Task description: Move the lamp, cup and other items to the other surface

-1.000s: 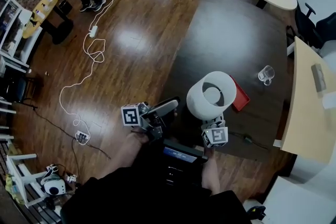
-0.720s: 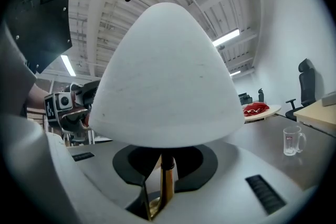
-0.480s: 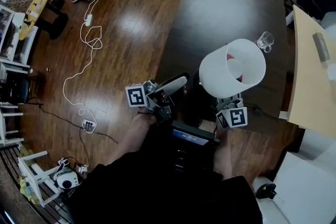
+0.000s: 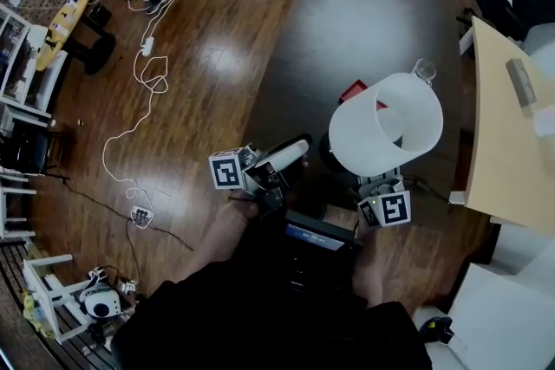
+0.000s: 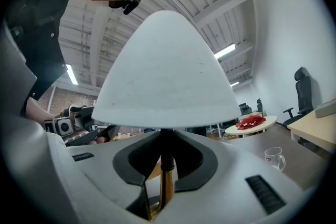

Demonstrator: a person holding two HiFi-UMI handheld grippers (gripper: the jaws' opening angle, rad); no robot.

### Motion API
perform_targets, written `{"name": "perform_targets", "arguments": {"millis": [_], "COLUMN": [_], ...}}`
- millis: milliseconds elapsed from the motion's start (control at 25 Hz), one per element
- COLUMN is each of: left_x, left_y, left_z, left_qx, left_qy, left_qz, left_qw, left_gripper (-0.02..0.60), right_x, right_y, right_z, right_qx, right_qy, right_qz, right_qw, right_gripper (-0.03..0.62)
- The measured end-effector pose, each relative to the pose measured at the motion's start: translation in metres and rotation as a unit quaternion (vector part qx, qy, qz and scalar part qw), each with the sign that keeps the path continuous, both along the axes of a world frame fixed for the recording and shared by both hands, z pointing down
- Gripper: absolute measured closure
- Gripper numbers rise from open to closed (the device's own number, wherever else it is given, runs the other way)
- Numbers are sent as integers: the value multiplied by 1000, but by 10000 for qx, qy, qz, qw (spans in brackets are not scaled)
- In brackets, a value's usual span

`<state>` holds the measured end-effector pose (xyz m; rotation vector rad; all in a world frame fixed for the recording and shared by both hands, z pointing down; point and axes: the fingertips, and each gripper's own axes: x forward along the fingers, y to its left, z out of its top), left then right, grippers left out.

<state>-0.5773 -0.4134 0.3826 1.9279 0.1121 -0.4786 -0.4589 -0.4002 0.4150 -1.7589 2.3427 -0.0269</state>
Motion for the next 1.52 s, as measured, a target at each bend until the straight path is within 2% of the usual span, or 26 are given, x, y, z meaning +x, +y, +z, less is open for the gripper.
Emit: {"name": "perform_targets", "arguments": {"millis": [80,400,640,880,1200,1520], "left_x": [12,25,27,25,20,30], "left_y": [15,28,26,19,4,23], "left_z": [-2,-9,-17,-16,-15,-9], "left_qx": [42,71,45,-41,-226,-228], "left_qy": [-11,-15,84,166,465,559], "left_qz": [7,192,522,1093,1724,2420], "left_qw": [10000,9998,9986,9939,9837,9684], "left_gripper": [446,446,446,449,443,443], "right_x": [14,22,29,24,26,28], "right_y": [16,36,47,57,83,125], "right_z": [1,-17,-29,-46,-63,-64], "right_qx": [10,177,191,175,157,66], "right_qy": [-2,-126,-19,3,-6,70], "right_qz": [50,180,627,1192,2176,3014], "right_qw": [10000,9996,9978,9927,9759,9535], "right_gripper": [516,516,514,516,516,514]}}
